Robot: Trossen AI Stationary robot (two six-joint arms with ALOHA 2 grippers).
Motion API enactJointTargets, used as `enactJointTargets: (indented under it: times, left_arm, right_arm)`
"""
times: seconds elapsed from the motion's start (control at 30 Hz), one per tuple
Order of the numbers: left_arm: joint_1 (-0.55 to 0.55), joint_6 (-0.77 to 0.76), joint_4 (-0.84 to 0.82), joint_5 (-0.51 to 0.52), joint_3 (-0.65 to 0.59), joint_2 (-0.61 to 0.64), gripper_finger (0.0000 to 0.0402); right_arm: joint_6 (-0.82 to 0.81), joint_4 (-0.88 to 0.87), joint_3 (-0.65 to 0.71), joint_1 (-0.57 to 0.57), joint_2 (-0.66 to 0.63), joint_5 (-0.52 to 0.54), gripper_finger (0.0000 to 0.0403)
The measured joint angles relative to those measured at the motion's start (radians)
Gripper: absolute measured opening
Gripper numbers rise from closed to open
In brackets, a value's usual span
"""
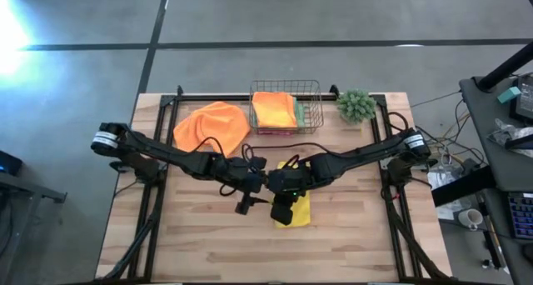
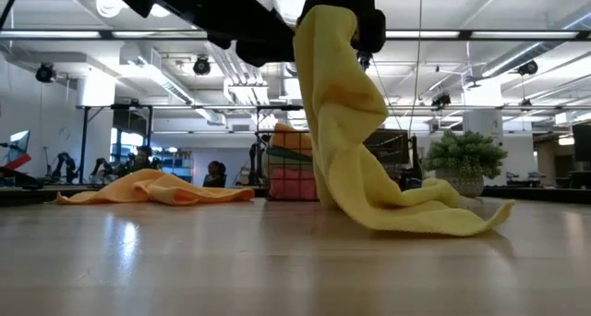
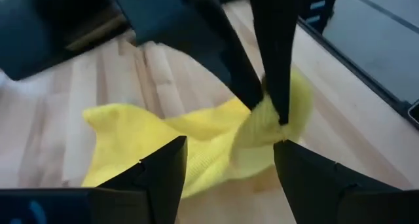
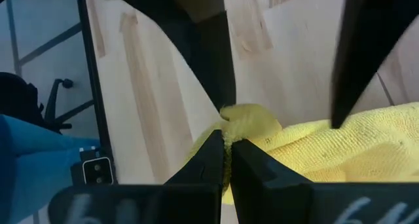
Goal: Fold microfiber towels
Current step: Fold the yellow microfiber cloth
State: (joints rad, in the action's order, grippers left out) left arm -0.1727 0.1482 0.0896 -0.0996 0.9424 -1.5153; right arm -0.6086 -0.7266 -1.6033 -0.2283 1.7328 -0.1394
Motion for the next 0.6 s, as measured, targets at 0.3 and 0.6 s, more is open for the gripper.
enactJointTargets:
  times: [0.3,0.6]
  left_arm:
    - [-0.019,-0.005,0.011,0.010,0.013,-0.020,0.0212]
    - [-0.019,0.000,0.012,0.030,0.031,-0.020,0.0193]
  right_arm:
    - [0.000,0.002,-0.006,0.002,-0.004,-0.019,0.0008]
    - [-0.003,0.000,-0.006,0.002,-0.005,-0.026,0.0008]
